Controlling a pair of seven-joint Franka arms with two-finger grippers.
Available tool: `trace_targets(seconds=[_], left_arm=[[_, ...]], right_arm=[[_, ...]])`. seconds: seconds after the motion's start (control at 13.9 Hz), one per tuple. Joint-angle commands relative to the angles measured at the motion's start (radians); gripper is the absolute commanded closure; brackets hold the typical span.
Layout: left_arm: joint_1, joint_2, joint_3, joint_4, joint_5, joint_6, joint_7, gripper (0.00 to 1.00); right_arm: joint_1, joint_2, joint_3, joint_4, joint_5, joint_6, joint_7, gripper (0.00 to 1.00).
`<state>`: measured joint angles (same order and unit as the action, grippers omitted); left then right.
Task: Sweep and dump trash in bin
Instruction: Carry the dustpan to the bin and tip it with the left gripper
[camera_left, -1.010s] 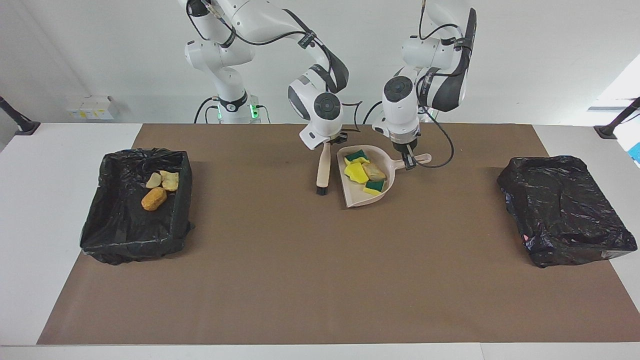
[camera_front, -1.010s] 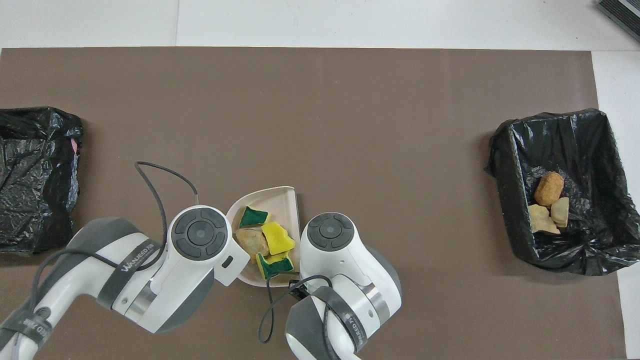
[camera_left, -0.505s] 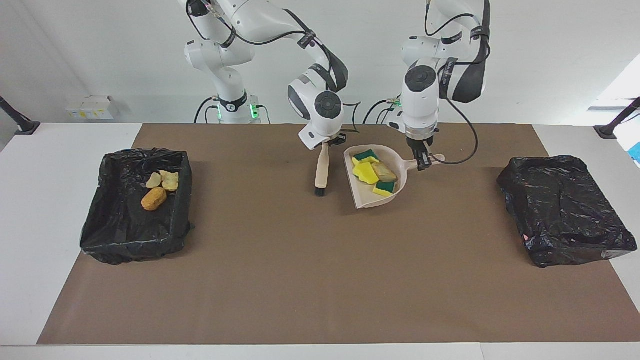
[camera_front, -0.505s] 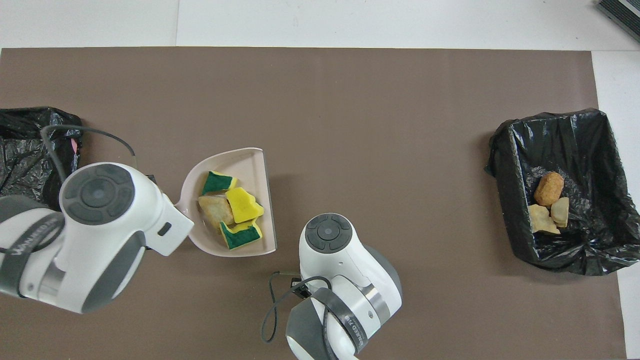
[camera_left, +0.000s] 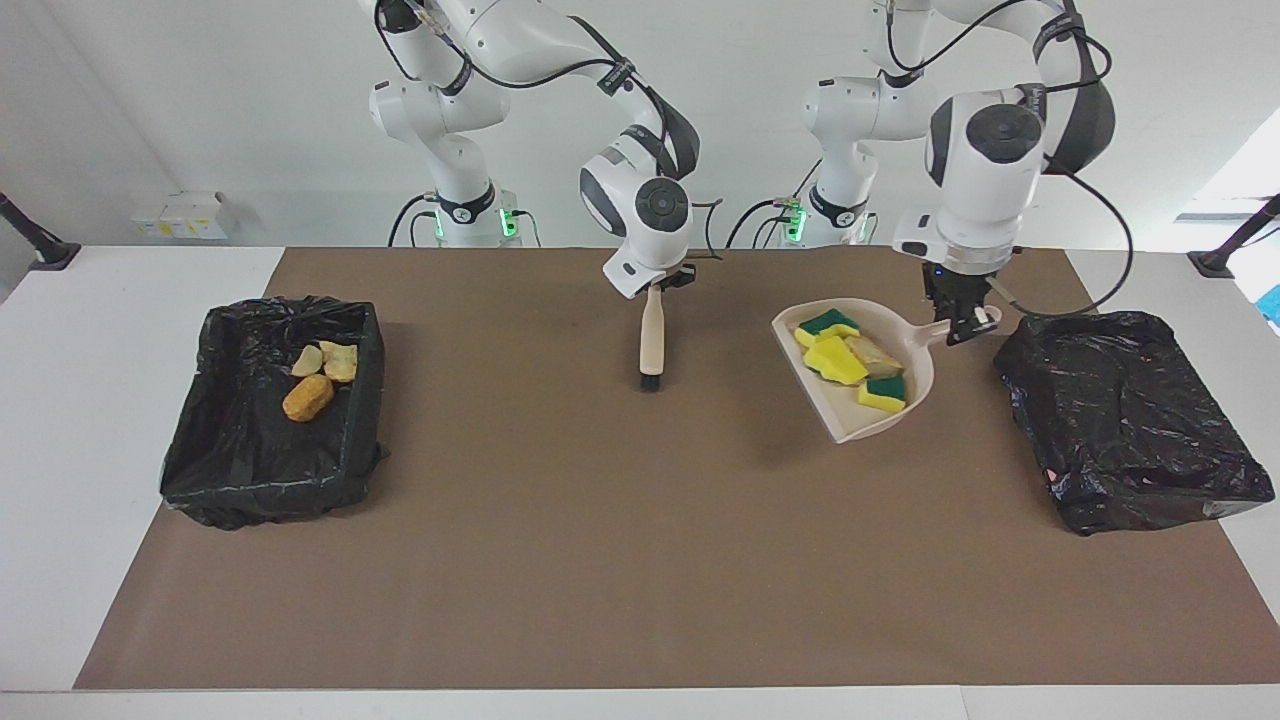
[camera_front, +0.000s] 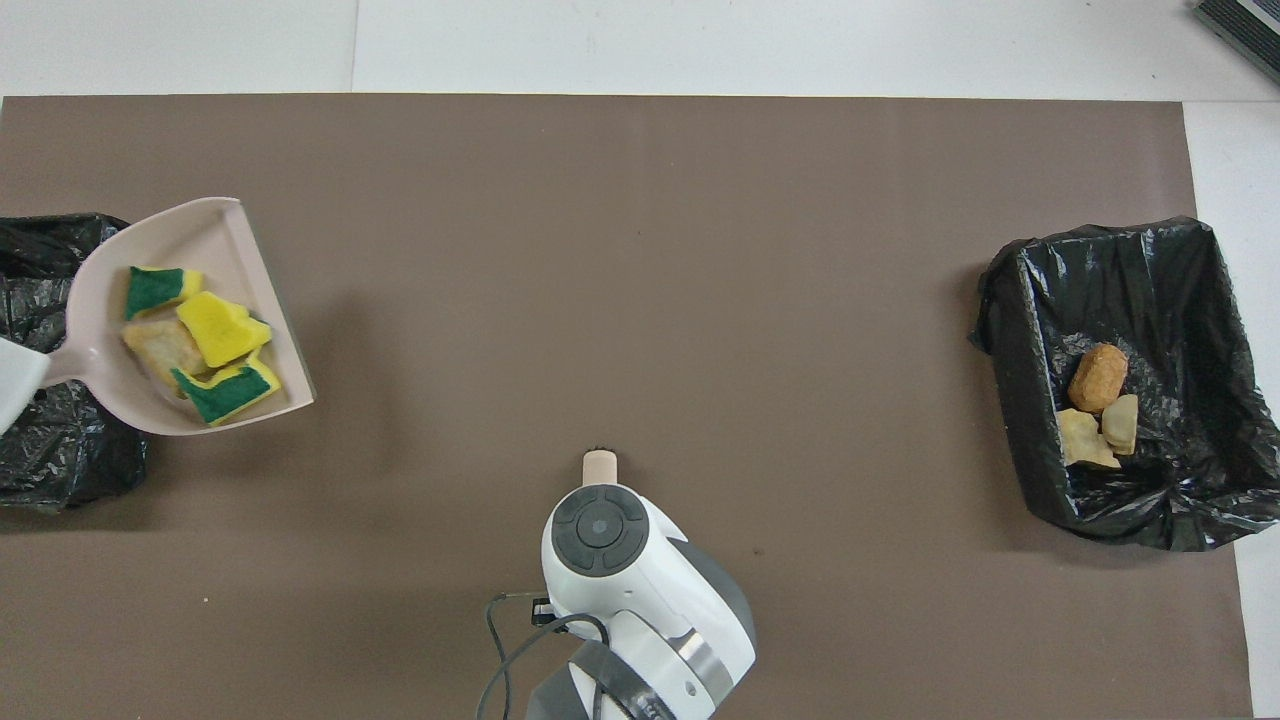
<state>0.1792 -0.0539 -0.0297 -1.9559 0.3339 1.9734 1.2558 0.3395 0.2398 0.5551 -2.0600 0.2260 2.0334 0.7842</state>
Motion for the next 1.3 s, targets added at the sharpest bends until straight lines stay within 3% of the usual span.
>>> trace_targets(seconds=[0.0, 0.22, 0.36, 0.5, 0.72, 0.94, 1.23], left_arm=[[0.164, 0.115, -0.016, 0.155, 0.008, 0.048, 0.190, 1.00], [0.296, 0.198, -0.015, 0.245, 0.046, 0.145, 0.370, 1.00], [0.313, 0.252, -0.015, 0.297, 0.190, 0.177, 0.425, 1.00], [0.304, 0.273, -0.015, 0.307, 0.351, 0.194, 0.425, 1.00], [0.254, 0.296, -0.016, 0.295, 0.586, 0.185, 0.418, 1.00], [0.235, 0.307, -0.016, 0.284, 0.634, 0.170, 0.401, 1.00], [0.235, 0.310, -0.015, 0.276, 0.724, 0.163, 0.298, 1.00]], right_arm=[[0.035, -0.010, 0.005, -0.012, 0.018, 0.018, 0.013, 1.00], [0.059, 0.010, 0.003, -0.028, 0.018, 0.028, 0.006, 1.00], [0.069, 0.035, 0.003, -0.029, 0.019, 0.067, 0.009, 1.00], [0.059, 0.036, 0.002, 0.006, 0.018, 0.019, 0.013, 0.00], [0.023, 0.023, 0.002, 0.085, 0.010, -0.088, 0.015, 0.00], [0.001, 0.019, -0.007, 0.156, -0.020, -0.169, 0.003, 0.00], [-0.146, 0.004, -0.003, 0.259, -0.089, -0.281, -0.147, 0.00]])
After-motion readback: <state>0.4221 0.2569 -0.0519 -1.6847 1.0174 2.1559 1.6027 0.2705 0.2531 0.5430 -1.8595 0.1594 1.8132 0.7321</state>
